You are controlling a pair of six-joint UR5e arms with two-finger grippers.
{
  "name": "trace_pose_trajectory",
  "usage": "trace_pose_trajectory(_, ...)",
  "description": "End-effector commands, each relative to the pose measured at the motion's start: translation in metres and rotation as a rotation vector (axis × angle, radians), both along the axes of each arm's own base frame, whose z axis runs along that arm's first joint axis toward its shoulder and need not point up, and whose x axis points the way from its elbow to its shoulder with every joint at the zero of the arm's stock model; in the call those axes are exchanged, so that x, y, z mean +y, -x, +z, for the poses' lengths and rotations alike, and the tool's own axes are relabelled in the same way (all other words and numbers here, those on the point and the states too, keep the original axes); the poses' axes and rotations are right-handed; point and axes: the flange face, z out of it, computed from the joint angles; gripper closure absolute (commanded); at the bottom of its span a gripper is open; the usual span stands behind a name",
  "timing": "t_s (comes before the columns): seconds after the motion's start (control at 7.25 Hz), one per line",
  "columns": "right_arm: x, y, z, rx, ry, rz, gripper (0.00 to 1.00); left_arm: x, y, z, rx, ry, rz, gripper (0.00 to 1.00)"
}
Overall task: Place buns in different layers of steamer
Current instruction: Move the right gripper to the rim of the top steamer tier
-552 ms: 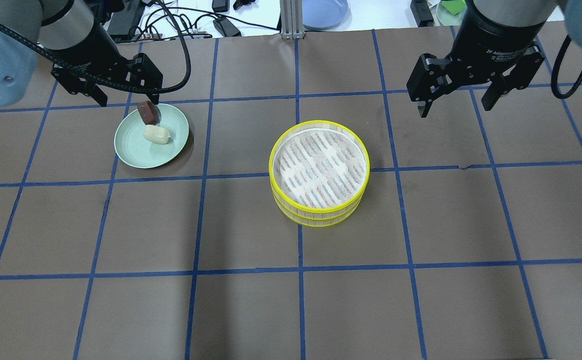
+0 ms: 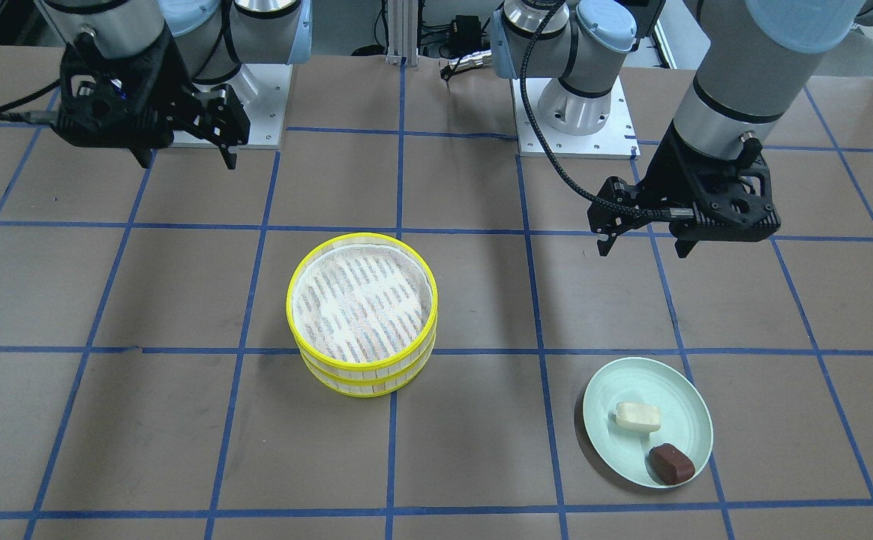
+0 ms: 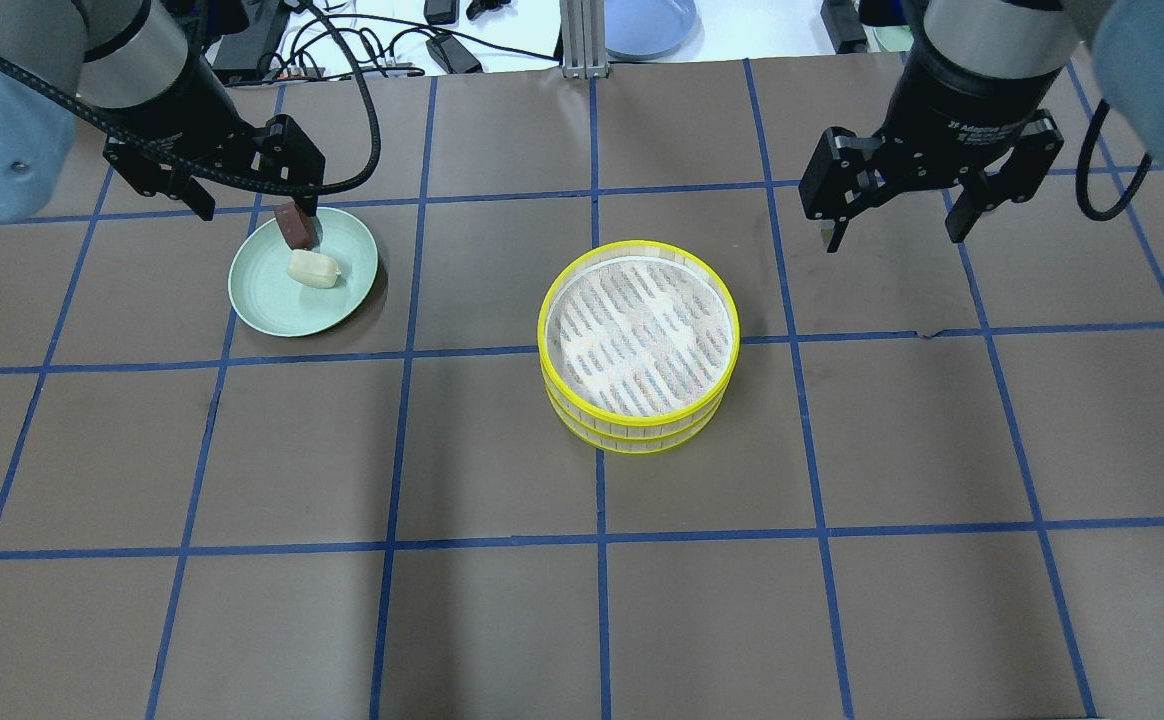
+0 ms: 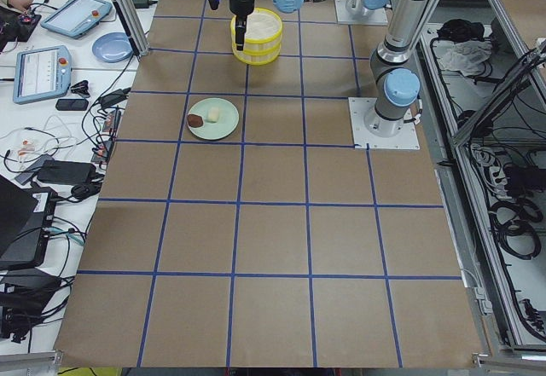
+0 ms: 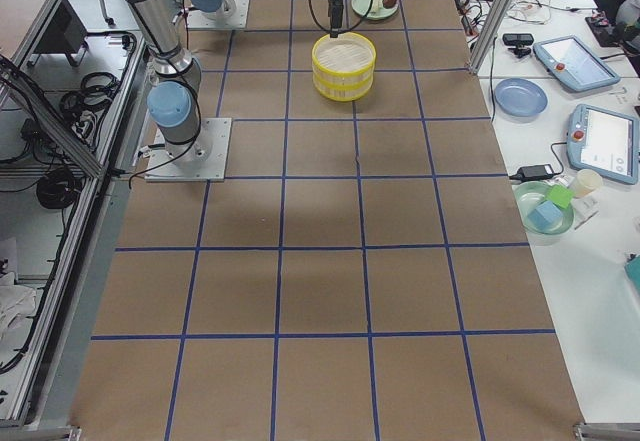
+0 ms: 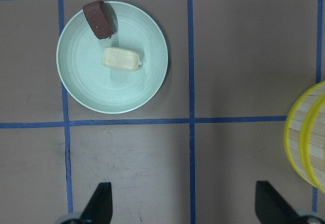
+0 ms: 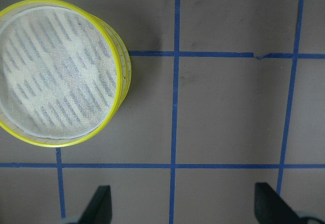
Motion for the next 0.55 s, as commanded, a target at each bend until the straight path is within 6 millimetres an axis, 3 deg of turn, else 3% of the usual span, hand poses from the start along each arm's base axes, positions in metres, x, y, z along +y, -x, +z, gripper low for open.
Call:
trace_pose_trajectory(0.0, -0.014, -0.056, -0.119, 0.033, -0.053, 0.024, 0.0, -0.001, -0.001, -0.003, 0.001, -0.007, 0.001, 0.0)
trace_pose_trajectory(0.14, -0.013, -0.071, -0.15, 0.041, -0.051, 0.037, 0.0, -0.004, -0.001, -0.008, 0.002, -0.016, 0.001, 0.0)
trace_pose_trajectory(0.28, -0.023, -0.073, -0.178, 0.046, -0.078, 0.038, 0.02, -0.01, -0.005, -0.016, -0.003, -0.027, -0.002, 0.0)
trace_pose_trajectory(0.41, -0.035, -0.075, -0.199, 0.047, -0.078, 0.038, 0.06, -0.029, -0.01, -0.033, -0.01, -0.005, -0.024, 0.0)
